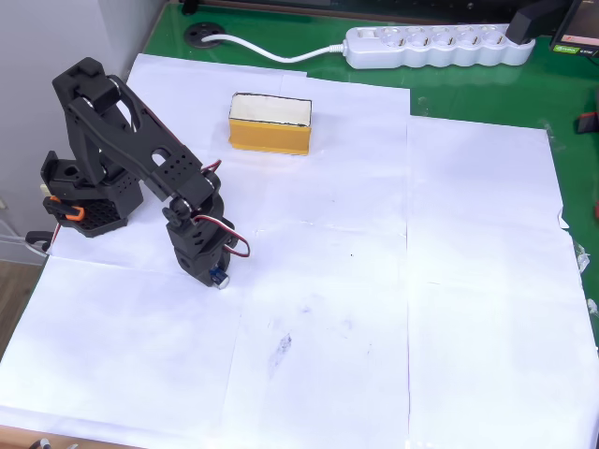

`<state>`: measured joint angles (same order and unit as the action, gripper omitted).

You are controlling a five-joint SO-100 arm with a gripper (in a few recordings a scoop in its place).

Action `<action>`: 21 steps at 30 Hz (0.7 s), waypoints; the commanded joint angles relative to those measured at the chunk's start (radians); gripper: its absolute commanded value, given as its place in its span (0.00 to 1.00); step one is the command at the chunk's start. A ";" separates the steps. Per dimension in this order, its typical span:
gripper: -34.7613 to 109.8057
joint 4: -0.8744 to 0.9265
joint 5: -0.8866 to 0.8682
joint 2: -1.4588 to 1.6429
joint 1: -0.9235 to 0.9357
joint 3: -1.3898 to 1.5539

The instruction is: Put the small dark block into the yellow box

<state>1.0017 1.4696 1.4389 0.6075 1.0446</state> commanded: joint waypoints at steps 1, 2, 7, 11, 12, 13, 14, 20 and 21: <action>0.24 0.098 -0.017 -0.083 0.015 0.092; 0.24 0.146 -0.031 -0.097 0.014 0.123; 0.24 0.436 -0.071 -0.160 0.002 0.356; 0.24 0.664 -0.101 -0.189 -0.028 0.601; 0.24 0.719 -0.121 -0.190 -0.044 0.673; 0.24 0.772 -0.129 -0.190 -0.064 0.744; 0.24 0.822 -0.140 -0.190 -0.089 0.811; 0.24 0.951 -0.261 -0.218 -0.295 1.019; 0.24 0.951 -0.278 -0.227 -0.337 1.020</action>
<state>1.8408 1.2287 1.3131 0.3528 1.9436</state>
